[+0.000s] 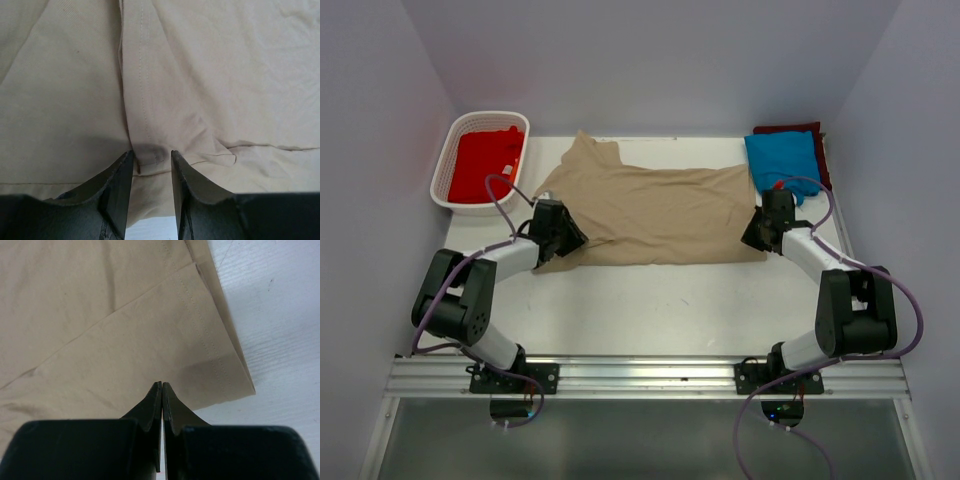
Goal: Fold and stack the t-shirts
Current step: Fold the flattened tshirt in 1/3 of the way
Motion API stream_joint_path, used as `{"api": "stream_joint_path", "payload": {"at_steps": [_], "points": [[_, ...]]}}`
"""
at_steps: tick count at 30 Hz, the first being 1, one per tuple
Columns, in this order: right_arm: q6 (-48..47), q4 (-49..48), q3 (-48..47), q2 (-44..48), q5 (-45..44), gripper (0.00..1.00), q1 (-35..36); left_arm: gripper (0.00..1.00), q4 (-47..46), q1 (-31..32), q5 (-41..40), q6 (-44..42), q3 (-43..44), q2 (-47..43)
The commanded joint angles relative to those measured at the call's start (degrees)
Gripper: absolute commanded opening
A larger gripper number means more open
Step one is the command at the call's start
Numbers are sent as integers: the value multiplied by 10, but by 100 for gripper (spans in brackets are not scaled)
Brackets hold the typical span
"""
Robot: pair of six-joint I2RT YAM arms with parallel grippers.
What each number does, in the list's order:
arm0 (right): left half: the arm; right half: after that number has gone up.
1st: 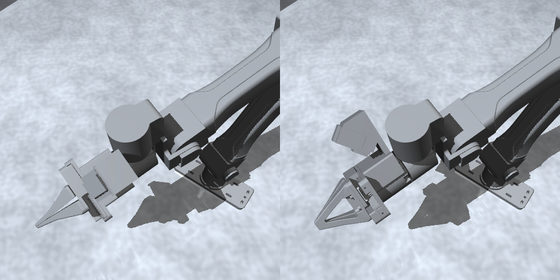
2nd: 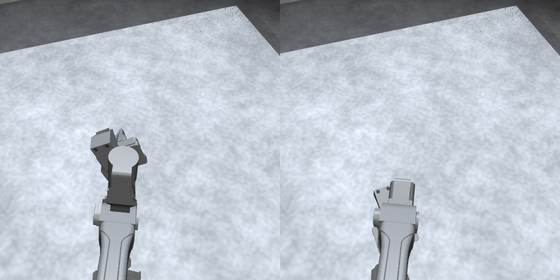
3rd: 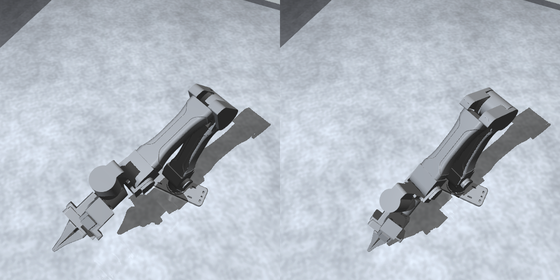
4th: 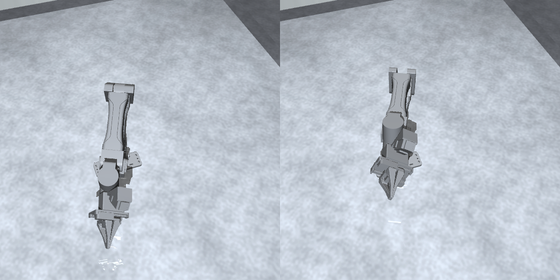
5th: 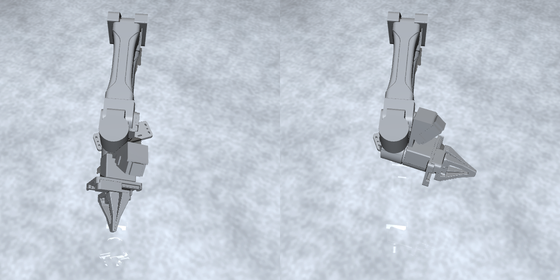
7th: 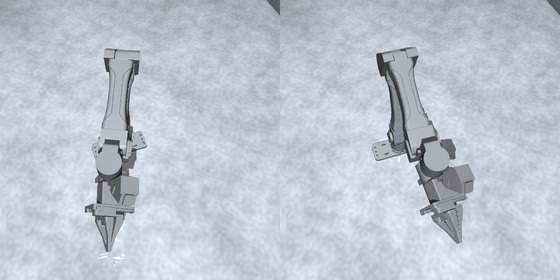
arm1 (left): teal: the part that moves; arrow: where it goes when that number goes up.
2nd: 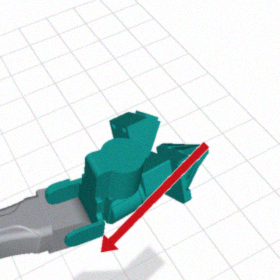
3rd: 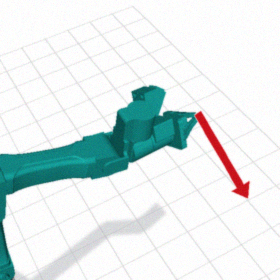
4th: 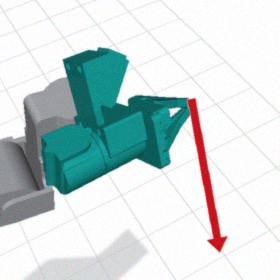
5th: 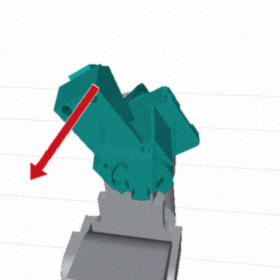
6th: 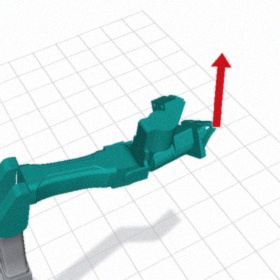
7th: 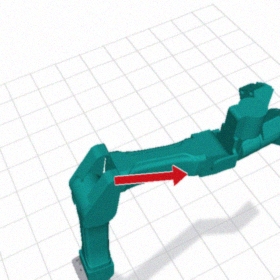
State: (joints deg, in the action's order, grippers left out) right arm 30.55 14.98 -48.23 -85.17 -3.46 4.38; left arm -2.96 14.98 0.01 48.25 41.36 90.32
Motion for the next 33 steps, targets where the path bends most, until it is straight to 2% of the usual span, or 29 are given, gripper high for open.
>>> {"api": "stream_joint_path", "payload": {"at_steps": [1,5,9,16,24,33], "points": [[-8,-12,4,-1,-7,0,-1,40,26,-7,-3,-5,25,-5],[-8,-11,5,-2,-8,0,-1,39,59,-7,-3,7,27,-22],[-7,-13,5,-1,-8,0,0,38,53,-7,-3,8,21,-39],[-7,-11,4,2,-8,0,-1,35,9,-9,17,-8,23,-23],[-8,-11,4,3,-10,0,-1,33,18,-12,23,-3,31,-6],[-7,-13,5,-2,-12,0,-1,33,73,-13,14,4,43,-12]]}}
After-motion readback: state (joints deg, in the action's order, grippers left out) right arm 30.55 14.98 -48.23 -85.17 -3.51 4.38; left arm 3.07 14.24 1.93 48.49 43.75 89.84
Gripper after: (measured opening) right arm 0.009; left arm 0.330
